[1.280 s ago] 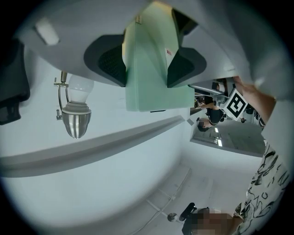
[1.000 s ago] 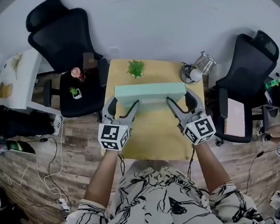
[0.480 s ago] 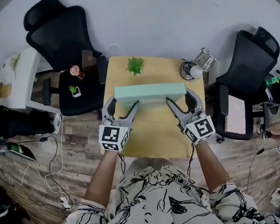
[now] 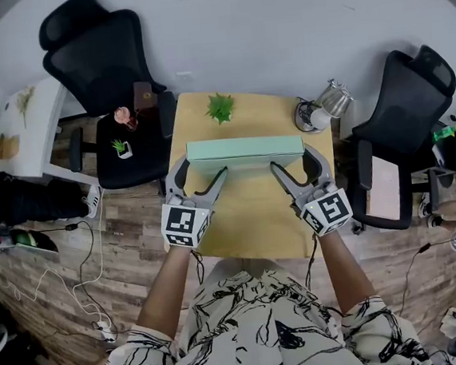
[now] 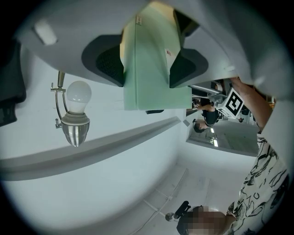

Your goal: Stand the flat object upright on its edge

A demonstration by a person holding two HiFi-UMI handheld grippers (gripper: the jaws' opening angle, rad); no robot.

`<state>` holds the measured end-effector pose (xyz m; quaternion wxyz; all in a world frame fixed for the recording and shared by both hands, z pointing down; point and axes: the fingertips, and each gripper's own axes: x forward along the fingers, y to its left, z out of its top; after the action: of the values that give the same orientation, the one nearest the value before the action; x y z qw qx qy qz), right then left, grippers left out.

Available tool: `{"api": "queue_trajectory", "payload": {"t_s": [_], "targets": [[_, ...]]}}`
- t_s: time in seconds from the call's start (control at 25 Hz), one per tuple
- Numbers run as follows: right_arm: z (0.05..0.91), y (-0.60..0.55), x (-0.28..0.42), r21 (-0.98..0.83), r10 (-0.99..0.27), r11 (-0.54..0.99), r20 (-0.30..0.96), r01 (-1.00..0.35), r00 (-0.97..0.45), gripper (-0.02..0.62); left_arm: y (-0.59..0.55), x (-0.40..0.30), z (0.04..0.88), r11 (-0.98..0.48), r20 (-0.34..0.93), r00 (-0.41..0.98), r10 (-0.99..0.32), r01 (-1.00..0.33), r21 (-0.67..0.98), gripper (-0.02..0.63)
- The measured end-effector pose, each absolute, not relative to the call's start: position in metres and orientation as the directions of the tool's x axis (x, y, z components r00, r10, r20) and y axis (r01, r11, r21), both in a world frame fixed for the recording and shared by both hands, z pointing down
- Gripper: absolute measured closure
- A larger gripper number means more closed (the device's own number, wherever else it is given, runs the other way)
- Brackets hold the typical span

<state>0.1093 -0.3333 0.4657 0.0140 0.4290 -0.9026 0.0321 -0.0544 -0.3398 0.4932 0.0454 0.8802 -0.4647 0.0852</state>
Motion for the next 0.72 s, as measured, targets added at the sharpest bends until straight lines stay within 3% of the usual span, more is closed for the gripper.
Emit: {"api": "queue_trajectory", "payload": {"t_s": [0.72], "targets": [[0.456,-0.332,0.119,-0.069,-0.779,0.624,0.023,-0.778,-0.627,0.267,-0.337,-0.068,0.49,-0.555,0.189,0.546,-0.816,-0.832,0.01,0.216]]}}
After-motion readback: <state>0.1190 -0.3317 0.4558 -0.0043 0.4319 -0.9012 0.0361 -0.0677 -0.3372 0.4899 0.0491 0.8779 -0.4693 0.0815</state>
